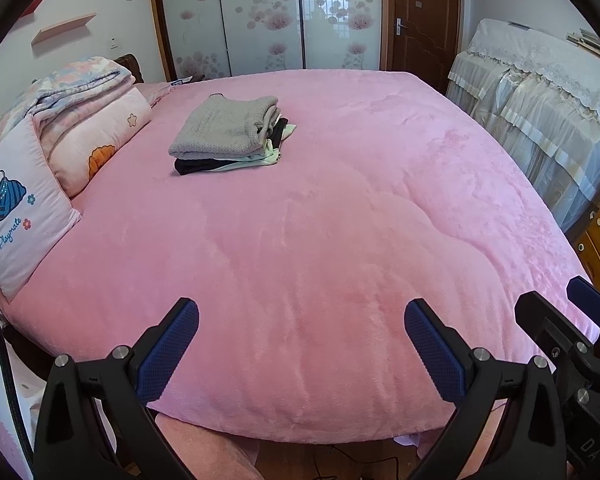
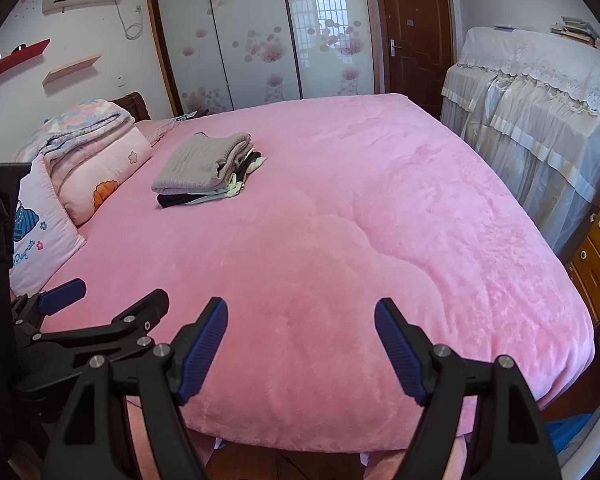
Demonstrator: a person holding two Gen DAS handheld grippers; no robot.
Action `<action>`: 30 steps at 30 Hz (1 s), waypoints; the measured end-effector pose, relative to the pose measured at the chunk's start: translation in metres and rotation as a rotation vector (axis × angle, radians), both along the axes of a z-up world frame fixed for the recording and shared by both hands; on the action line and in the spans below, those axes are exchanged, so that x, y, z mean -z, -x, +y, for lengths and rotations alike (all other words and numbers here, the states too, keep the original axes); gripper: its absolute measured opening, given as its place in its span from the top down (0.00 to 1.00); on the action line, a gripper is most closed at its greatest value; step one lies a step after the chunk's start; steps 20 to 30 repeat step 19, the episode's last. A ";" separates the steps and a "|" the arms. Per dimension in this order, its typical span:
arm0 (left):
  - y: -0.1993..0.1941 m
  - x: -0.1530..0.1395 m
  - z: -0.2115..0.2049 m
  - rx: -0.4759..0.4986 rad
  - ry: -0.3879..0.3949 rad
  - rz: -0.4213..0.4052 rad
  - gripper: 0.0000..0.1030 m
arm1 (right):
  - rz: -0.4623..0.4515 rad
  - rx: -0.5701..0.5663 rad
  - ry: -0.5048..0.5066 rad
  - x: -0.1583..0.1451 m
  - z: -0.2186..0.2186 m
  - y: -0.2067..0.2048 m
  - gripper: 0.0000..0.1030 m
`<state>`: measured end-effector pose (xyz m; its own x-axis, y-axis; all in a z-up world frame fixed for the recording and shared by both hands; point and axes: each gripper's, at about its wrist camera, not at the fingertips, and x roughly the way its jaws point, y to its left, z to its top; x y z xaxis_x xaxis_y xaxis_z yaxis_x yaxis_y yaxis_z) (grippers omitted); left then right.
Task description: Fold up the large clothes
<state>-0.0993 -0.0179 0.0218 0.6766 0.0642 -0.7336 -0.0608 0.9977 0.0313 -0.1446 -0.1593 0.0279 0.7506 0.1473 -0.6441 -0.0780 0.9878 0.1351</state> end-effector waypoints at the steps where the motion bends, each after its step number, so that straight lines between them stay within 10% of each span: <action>1: -0.001 0.000 0.000 0.000 0.002 0.003 0.01 | 0.001 0.000 0.000 0.000 0.000 -0.001 0.26; 30: -0.005 0.004 0.000 0.002 0.013 0.035 0.01 | 0.000 -0.001 0.000 0.000 -0.001 0.000 0.26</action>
